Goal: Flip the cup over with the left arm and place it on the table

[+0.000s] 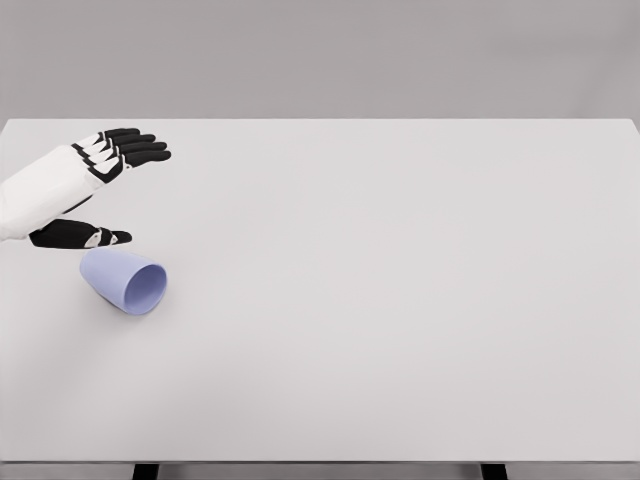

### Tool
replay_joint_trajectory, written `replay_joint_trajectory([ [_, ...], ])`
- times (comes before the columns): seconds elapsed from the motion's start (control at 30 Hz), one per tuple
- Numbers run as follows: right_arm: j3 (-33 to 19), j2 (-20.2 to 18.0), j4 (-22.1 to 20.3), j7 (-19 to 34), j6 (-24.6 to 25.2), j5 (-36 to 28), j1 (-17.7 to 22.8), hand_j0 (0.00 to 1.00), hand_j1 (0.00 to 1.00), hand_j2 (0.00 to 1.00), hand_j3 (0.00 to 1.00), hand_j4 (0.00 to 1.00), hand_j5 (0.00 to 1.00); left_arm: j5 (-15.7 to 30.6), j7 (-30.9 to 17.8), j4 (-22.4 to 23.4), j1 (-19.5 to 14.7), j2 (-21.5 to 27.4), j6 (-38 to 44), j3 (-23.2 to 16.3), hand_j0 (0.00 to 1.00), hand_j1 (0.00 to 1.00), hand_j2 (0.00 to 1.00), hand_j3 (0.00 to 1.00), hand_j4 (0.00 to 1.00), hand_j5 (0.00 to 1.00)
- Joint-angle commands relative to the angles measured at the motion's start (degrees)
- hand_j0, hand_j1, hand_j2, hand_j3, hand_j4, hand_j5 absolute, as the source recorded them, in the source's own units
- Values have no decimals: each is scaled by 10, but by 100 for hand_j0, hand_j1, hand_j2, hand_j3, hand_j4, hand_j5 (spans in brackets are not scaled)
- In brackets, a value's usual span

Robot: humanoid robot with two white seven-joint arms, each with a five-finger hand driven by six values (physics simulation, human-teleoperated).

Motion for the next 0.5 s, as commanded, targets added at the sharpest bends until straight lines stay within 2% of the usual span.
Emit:
replay_joint_trajectory([
  [0.0,-4,0,-3,-2,-2,-5,0,100,100,100,100,100,100,4,0,0,0,0,0,2,100,100,100,100,100,100],
  [0.37,-1,0,2,-1,0,-4,2,100,100,100,100,100,100,-13,0,2,-3,6,0,5,100,100,100,100,100,100],
  [0.47,-1,0,2,-1,0,-4,1,100,100,100,100,100,100,-14,1,2,1,4,0,24,100,100,100,100,100,100],
])
